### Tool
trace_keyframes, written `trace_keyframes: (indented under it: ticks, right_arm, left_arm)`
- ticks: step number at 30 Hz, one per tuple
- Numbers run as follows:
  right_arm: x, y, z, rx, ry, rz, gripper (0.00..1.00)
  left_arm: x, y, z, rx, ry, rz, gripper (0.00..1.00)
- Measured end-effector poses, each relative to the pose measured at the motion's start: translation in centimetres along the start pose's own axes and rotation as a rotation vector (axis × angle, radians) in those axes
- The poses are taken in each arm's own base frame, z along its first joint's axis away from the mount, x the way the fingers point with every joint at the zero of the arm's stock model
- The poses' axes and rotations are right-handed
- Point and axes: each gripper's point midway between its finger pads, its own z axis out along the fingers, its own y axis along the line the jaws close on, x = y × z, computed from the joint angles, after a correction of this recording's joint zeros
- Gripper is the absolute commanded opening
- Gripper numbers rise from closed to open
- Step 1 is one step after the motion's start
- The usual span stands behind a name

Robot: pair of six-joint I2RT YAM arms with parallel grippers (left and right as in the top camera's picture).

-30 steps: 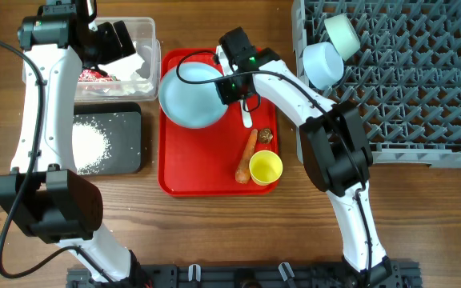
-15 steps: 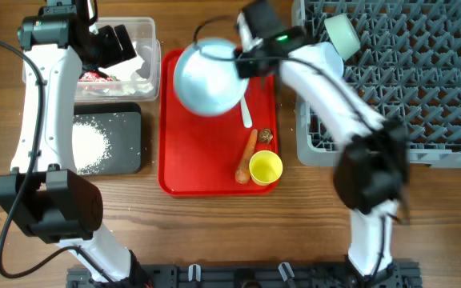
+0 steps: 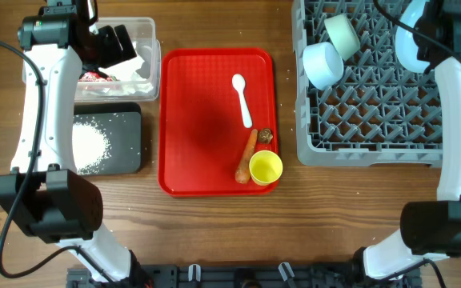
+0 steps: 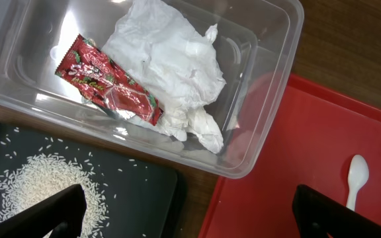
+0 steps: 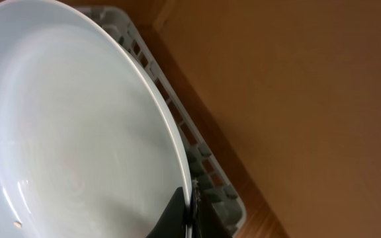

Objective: Sort waste into correct bins and load items into the dishwasher rack
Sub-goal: 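Grasp the light-blue plate with the right gripper and set it in the rack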

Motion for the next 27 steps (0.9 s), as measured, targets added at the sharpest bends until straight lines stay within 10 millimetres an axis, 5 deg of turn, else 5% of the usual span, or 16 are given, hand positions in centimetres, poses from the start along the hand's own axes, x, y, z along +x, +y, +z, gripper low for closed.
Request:
trace_keyframes:
  ticks: [9,10,12,14,18,21,23,24,27]
  right_arm:
    - [1.1,8.5,7.5,-0.019,0.038,-0.268,0.09]
    - [1.3,9.4,7.8,-0.048,0.041,-0.282,0.19]
    - [1.5,11.8,7.5,-0.166,0.031,-0.298,0.89]
    - [1.6,14.3,6.9,-0.302,0.017,-0.284,0.98]
    - [2.5,15.1,6.3,-0.364,0.068,-0.175,1.00]
    - [1.8,14.1,2.8,-0.486,0.054,-0.106,1.00]
    - [0.6,13.7,-2.1,-0.683,0.001,-0.059,1.00]
    - [-0.1,13.8,-6.5,-0.868,-0.043,-0.036,1.00]
    - [1.4,16.0,-13.1,-1.230,0.002,-0.050,0.92]
  left_arm:
    - [0.0,0.0,0.0,0.000,0.000,0.000,1.00]
    - [0.0,0.0,0.0,0.000,0.000,0.000,1.00]
    - [0.0,0.0,0.0,0.000,0.000,0.000,1.00]
    - [-0.1,0.0,0.0,0.002,-0.005,0.000,1.00]
    - [-0.7,-0.3,0.0,0.012,-0.028,-0.001,1.00]
    - [-0.5,-0.8,0.0,0.043,-0.019,-0.003,0.99]
    - [-0.4,-1.5,-0.1,0.079,-0.009,-0.001,0.96]
    - [-0.1,-2.2,-0.1,0.107,0.001,0.006,0.96]
    - [1.6,-5.7,-0.3,0.158,0.037,0.071,1.00]
